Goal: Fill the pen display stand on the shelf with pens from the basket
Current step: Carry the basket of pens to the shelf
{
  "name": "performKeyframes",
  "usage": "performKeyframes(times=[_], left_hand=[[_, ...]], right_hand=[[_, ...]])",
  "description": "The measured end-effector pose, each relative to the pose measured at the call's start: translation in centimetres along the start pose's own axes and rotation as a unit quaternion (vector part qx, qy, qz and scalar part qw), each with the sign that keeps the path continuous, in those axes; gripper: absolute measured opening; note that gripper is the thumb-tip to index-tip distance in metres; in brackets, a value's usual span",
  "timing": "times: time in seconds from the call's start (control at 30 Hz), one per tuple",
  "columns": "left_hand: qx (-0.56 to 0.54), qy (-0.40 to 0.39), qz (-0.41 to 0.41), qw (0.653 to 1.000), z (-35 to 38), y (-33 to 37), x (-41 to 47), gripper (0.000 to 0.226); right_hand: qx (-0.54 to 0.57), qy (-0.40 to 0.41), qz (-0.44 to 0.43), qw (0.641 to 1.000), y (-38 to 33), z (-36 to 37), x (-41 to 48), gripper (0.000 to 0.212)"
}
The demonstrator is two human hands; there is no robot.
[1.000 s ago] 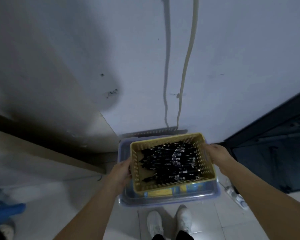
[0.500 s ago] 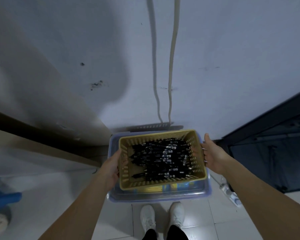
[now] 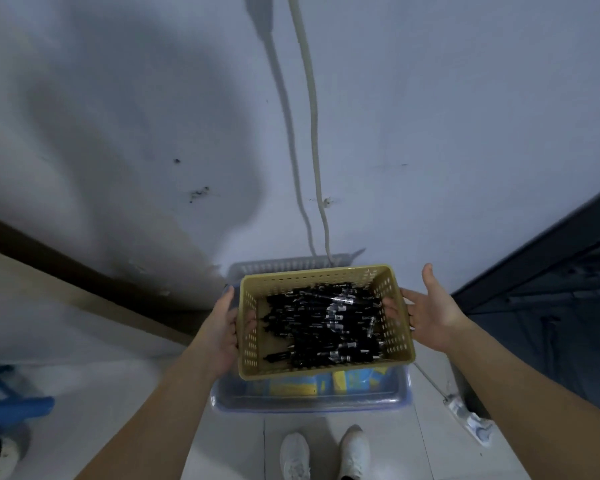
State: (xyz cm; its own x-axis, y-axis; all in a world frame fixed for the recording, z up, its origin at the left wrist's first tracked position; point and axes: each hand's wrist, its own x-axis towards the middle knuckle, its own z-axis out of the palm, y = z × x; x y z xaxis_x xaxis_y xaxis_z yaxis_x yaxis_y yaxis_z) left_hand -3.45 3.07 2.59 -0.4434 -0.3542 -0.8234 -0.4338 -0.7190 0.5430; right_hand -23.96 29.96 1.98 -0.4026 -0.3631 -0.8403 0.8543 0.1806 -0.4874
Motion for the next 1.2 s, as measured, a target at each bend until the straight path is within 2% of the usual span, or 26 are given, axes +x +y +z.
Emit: performKeyframes(times=[0.23, 0.43, 0.6, 0.7, 0.9, 1.0, 1.2], left_hand=[[-0.059, -0.021, 0.018, 0.998, 1.7, 1.3, -4.3, 0.071], [-0.053, -0.046, 0.057, 0.996, 2.6, 1.6, -7.0, 0.075], [-0.076, -0.050, 0.091, 0.992, 3.8, 1.5, -9.8, 0.063], [-0.058, -0.070, 0.102, 0.991, 3.8, 1.3, -11.0, 0.063], [0.005, -0.149, 0.108, 0.983, 3.1, 0.7, -12.6, 0.070], [0.019, -0.162, 0.097, 0.982, 2.5, -0.2, -13.1, 0.072], [0.029, -0.187, 0.062, 0.980, 1.6, -3.0, -14.8, 0.062]], right_hand=[[0.050, -0.016, -0.038, 0.998, -1.8, -0.9, -3.3, 0.092], [0.088, -0.043, -0.067, 0.993, -2.7, -1.1, -6.4, 0.085], [0.114, -0.065, -0.097, 0.987, -2.3, -1.6, -8.8, 0.085], [0.111, -0.054, -0.113, 0.986, -1.6, -2.0, -10.3, 0.084], [0.146, -0.040, -0.143, 0.978, 1.7, -2.9, -14.2, 0.087], [0.167, -0.023, -0.159, 0.973, 4.5, -3.1, -16.6, 0.088], [0.186, 0.024, -0.175, 0.967, 11.0, -4.0, -20.9, 0.086]])
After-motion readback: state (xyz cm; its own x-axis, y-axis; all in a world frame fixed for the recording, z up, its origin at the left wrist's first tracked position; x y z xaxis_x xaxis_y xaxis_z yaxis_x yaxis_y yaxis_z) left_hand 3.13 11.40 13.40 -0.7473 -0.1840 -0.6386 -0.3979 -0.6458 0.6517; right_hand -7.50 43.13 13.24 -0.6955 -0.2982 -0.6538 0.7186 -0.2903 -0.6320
